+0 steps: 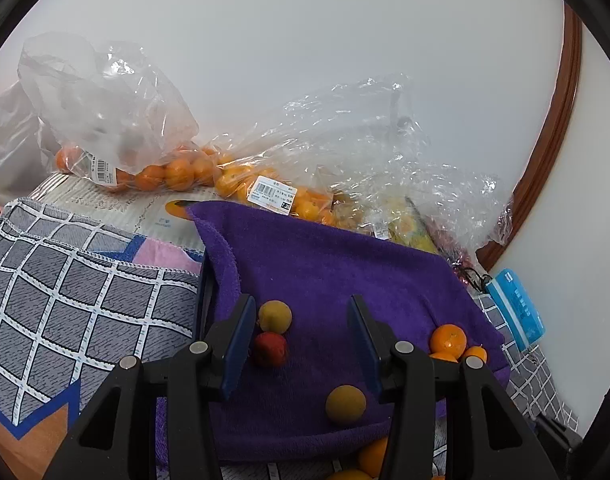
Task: Organize fruits
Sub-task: 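Withdraw both grippers from the towel toward the loose oranges, then grasp another large orange with the right gripper while the left approaches a small orange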
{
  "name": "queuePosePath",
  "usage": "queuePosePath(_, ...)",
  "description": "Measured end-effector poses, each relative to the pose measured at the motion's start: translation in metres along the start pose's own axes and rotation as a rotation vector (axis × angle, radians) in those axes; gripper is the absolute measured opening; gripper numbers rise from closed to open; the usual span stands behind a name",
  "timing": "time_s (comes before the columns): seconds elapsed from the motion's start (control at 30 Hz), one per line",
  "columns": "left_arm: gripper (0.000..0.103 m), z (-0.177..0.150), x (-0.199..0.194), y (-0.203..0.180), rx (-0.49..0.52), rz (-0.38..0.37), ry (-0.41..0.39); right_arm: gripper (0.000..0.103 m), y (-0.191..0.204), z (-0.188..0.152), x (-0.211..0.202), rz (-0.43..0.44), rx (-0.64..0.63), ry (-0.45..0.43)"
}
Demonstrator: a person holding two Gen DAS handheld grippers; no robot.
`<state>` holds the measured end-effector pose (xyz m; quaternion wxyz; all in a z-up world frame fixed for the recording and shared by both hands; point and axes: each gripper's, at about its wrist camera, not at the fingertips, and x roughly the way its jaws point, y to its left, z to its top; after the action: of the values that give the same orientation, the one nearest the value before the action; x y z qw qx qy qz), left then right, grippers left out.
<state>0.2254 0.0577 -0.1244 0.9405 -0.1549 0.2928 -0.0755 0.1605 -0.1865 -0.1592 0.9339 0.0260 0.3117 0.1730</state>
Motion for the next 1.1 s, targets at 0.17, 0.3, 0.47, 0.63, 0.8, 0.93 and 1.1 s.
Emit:
queuePosePath(0.17, 0.045, -0.001, 0.0, -0.002, 0.016, 0.012, -0.003, 0.044, -0.014, 0.001, -0.004, -0.045, 0.042, -0.018)
queuePosePath(0.3, 0.045, -0.001, 0.002, -0.003, 0.018, 0.007, 0.004, 0.044, -0.02, 0.002, -0.009, -0.059, 0.065, -0.036)
queuePosePath(0.47, 0.045, -0.003, 0.0, -0.006, 0.034, 0.004, 0.006, 0.044, -0.017, 0.002, -0.012, -0.089, 0.034, -0.055)
queuePosePath(0.63, 0.045, -0.001, -0.008, -0.009, 0.038, 0.025, -0.003, 0.044, -0.02, 0.002, -0.014, -0.098, 0.032, -0.065)
queuePosePath(0.8, 0.045, -0.007, -0.019, -0.013, 0.045, 0.017, 0.03, 0.044, -0.029, 0.003, -0.014, -0.113, 0.071, -0.067)
queuePosePath(0.93, 0.045, -0.019, -0.032, -0.023, 0.116, 0.028, 0.044, 0.044, -0.032, 0.004, -0.023, -0.133, 0.079, -0.092)
queuePosePath(1.1, 0.045, -0.041, -0.052, -0.029, 0.186, 0.03, 0.071, 0.044, -0.036, -0.003, -0.033, -0.188, 0.057, -0.109)
